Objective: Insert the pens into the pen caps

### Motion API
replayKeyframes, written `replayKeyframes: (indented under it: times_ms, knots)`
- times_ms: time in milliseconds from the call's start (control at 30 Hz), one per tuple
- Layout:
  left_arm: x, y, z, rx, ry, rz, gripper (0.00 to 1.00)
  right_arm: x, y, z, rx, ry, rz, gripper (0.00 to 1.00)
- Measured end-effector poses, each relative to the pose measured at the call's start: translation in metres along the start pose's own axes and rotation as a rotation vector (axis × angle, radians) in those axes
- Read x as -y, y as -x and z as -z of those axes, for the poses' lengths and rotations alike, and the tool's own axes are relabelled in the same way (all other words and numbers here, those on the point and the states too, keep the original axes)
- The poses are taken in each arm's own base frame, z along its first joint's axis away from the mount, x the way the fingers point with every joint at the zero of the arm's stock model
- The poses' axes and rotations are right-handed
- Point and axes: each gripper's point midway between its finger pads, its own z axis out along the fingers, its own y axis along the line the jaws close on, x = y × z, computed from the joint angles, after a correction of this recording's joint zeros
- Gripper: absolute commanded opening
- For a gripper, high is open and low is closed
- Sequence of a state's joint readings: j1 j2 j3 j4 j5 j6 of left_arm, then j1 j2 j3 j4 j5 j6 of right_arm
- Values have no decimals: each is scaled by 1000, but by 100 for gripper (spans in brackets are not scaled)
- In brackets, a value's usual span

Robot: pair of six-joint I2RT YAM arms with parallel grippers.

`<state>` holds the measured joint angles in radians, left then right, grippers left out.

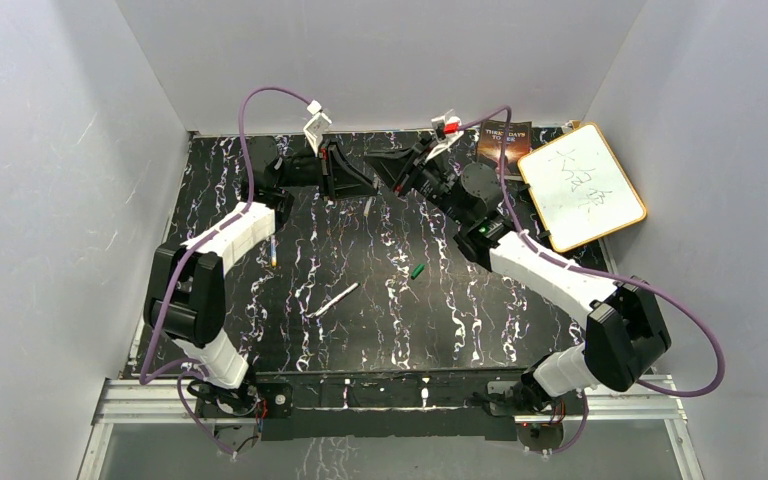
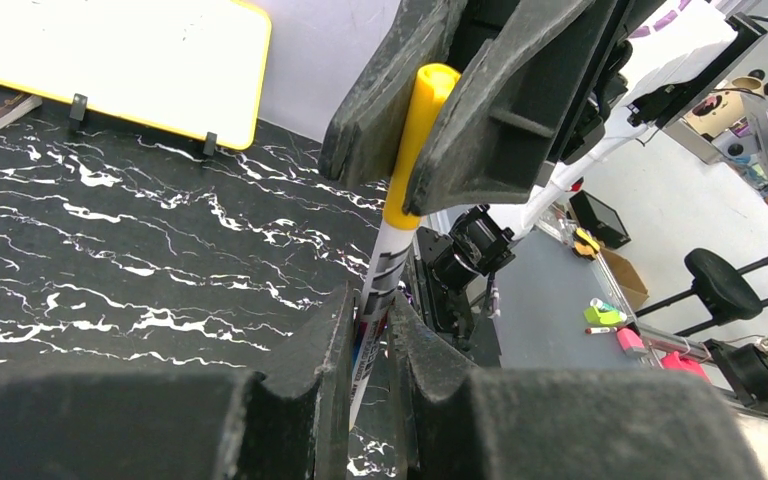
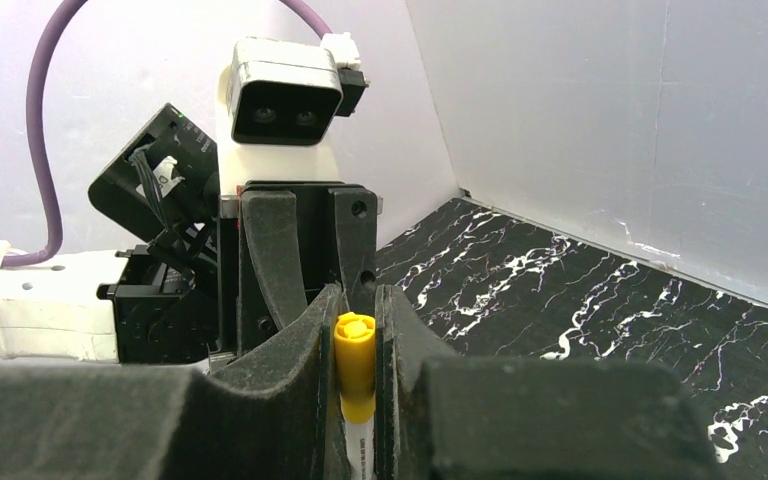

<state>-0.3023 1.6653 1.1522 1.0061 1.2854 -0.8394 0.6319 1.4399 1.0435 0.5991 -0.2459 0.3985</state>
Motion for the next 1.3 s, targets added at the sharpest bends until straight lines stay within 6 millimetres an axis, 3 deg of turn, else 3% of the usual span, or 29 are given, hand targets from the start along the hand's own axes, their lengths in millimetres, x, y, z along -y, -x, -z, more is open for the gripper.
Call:
replayKeyframes:
  times_ms: [233,467,767,833,1033,1300]
  knots:
    - [-2,0,0,6,-5,9,0,2,-10,3,-15,-7,-6,0]
    - [6,3,0,3,-32,-10,0,-9,-1,2,-18,10,-8,0]
    - [16,7,1,11,-57,-57,0,-23,8,-2,-65,36,-6,20]
    - [19,10,0,21,-55,-71,0,-25,-1,-1,-101,40,-18,29]
    - [25,12,3,23,-57,-96,0,-23,0,-1,-98,26,-26,51]
    - [30,14,3,21,-64,-124,0,-17,5,4,-83,-13,-31,70]
